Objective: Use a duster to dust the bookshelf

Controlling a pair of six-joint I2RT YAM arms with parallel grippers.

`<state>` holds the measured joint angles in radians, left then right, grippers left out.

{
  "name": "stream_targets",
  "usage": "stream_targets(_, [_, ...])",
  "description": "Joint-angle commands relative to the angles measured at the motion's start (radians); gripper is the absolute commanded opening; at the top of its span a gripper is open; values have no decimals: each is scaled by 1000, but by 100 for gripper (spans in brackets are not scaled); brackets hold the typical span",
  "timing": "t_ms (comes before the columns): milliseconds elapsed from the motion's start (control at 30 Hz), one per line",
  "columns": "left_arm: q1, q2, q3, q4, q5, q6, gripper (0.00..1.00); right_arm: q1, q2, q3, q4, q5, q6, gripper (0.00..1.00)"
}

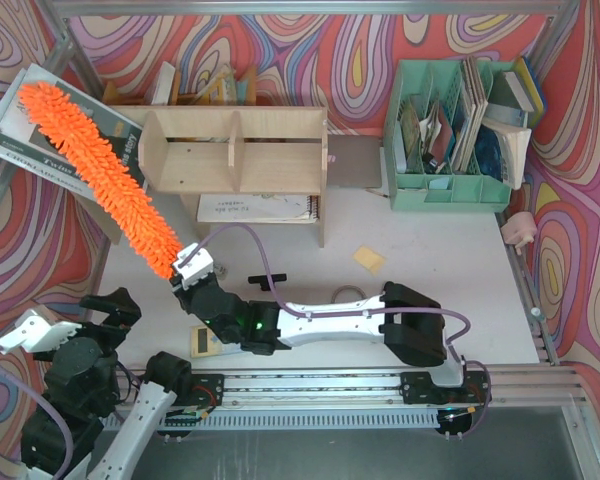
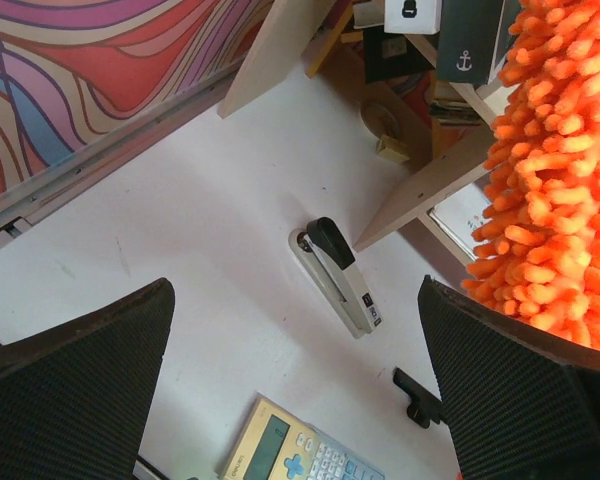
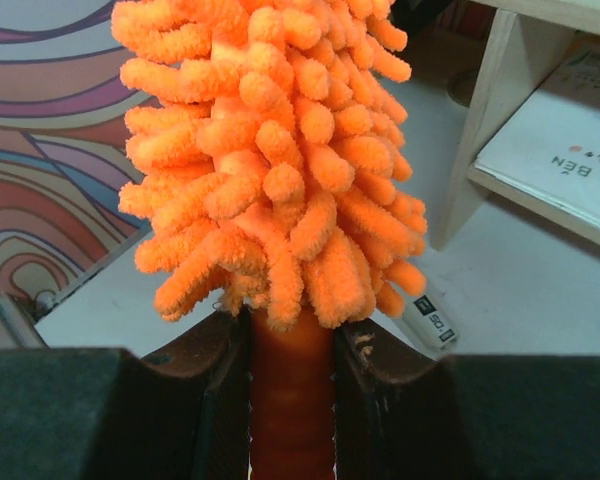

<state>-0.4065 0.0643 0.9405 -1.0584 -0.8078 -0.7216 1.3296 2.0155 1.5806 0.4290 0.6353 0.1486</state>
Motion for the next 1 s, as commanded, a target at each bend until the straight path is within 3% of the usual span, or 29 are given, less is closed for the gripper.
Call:
stream_targets(0, [-7,5,-13,26,8,21,98,7,22,58,176,22,62,0])
stream_targets(167, [-7,14,-16,35,18,30,98,7,90,92,213,53,62,0])
stream_targets(467, [-6,41,-14,35,16,30,98,7,102,72,123,89,162,0])
stream_targets(767, [-6,30,-14,32,14,28,98,61,122,133,163,-9,27,0])
stream_targets(967, [-7,-11,-17,33,6,24,98,78,127,140,163,-8,21,0])
